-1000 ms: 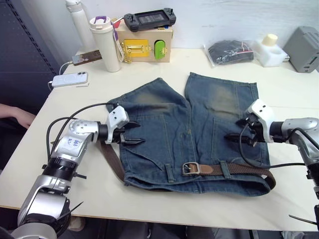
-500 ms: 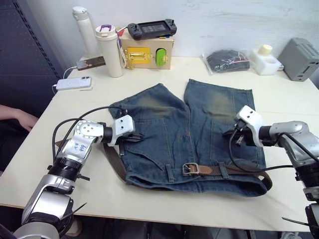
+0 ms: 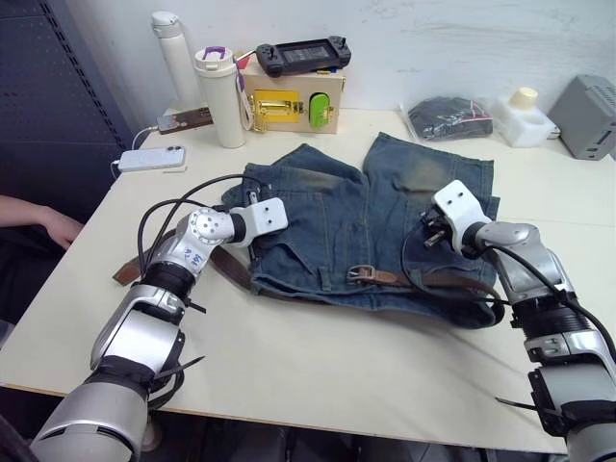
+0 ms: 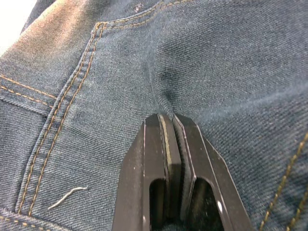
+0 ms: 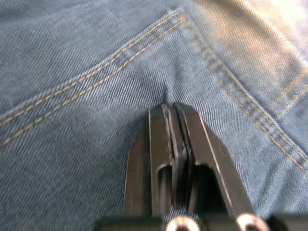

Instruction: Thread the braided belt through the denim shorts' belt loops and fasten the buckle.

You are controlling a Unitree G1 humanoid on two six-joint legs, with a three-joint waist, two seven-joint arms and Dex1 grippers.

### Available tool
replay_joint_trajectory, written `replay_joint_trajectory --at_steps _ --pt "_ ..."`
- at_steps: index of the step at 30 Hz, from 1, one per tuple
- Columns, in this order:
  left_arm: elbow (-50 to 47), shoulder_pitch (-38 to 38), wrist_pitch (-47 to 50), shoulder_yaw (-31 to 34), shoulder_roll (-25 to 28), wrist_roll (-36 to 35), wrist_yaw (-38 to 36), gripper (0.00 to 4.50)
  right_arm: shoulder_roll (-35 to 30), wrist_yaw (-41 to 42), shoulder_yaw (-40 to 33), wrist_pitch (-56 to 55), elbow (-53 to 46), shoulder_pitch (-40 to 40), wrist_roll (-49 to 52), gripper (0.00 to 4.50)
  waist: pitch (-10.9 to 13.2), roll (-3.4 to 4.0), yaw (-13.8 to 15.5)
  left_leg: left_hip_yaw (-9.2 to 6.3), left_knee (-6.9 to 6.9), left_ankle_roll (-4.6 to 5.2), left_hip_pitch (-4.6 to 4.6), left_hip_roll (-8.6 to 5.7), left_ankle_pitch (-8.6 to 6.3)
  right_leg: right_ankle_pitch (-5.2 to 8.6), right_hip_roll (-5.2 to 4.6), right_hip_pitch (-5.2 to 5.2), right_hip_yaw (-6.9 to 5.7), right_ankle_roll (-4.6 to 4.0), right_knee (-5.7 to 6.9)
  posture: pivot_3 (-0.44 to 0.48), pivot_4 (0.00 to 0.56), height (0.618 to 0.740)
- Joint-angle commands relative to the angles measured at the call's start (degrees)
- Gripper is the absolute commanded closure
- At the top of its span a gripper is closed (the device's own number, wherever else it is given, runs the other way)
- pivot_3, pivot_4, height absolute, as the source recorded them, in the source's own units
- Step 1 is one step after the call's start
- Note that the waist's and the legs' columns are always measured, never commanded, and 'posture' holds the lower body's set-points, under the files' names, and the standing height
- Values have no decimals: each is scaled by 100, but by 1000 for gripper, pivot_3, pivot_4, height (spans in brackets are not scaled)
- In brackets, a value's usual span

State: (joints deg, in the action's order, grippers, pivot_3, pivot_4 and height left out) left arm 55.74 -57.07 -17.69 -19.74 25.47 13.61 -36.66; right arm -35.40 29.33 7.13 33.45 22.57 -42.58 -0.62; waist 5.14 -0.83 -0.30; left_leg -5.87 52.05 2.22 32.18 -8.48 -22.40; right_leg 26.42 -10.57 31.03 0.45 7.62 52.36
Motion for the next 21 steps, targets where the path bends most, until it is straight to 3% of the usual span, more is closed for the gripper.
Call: replay_joint_trajectory --at_steps 1,3,6,10,11,14,16,17,21 --pt "169 180 35 31 9 151 44 4438 -9 -229 -219 -213 141 -202 -130 4485 0 0 -1 2 0 0 2 -2 0 0 -2 6 2 0 8 0 150 645" --pt "117 221 10 90 53 169 141 4438 7 -199 -240 -155 130 -207 -96 4485 0 0 -5 3 1 -1 6 -4 0 0 -5 15 4 0 17 0 150 645" --pt "92 197 -37 256 79 86 311 3431 20 -93 -278 -49 -50 -160 3 4500 0 0 -17 3 0 -1 10 -4 0 0 -4 21 5 0 20 0 150 645" --pt "-617 133 144 708 119 -255 335 1846 13 41 -588 53 -648 -57 299 3179 6 3 -65 3 2 -4 34 -5 2 0 -4 44 5 0 27 0 150 645" --pt "-1078 217 400 921 157 -482 254 1266 -15 177 -725 183 -941 -12 483 2577 8 3 -94 0 2 -4 40 -5 2 0 -4 48 5 0 28 0 150 645" --pt "-2400 523 1273 1463 296 -965 165 124 -163 518 -987 504 -1721 152 858 1369 32 4 -168 -10 -3 -6 53 -4 1 -1 0 61 4 2 31 0 150 645" --pt "-3168 766 1733 1652 408 -1089 148 0 -174 560 -1189 807 -2081 216 1088 381 33 4 -221 -17 -12 -6 54 -4 1 -2 3 62 3 3 22 0 150 645" --pt "-3881 979 2301 1946 441 -1358 228 0 -177 667 -1358 1011 -2412 256 1360 96 33 5 -257 -17 -15 -7 53 -3 1 -2 3 61 3 3 19 0 150 645" --pt "-6127 1761 4641 3094 360 -2116 901 0 -88 1212 -1821 1366 -3725 556 2461 96 34 5 -326 -13 -54 -11 27 -2 4 -2 2 48 3 3 3 0 150 645"
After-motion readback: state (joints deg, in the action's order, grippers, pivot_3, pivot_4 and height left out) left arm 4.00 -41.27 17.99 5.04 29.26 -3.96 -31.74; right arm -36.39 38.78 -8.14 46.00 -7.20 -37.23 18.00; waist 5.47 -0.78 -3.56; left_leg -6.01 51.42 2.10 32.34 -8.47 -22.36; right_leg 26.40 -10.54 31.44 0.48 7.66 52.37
